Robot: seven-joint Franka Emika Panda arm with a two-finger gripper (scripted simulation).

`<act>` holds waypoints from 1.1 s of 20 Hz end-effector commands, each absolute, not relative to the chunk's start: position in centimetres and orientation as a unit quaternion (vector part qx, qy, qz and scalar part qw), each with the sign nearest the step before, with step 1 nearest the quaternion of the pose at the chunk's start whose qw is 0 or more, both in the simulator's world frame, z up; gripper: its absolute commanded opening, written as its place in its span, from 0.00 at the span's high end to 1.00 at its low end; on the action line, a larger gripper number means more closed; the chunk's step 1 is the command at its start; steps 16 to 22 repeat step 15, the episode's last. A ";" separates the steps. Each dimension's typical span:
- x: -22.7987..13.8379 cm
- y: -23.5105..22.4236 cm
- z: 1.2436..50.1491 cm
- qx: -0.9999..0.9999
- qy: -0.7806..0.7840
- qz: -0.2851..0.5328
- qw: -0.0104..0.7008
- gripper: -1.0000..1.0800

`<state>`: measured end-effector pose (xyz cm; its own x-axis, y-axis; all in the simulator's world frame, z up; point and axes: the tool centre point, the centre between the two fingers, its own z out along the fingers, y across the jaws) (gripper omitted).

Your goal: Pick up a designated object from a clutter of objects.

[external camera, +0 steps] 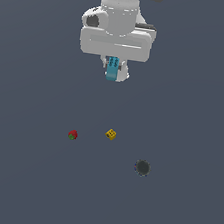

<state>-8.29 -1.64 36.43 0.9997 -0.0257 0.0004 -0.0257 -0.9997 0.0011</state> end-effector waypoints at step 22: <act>-7.8 -0.8 43.1 1.000 -0.013 0.000 0.000 1.00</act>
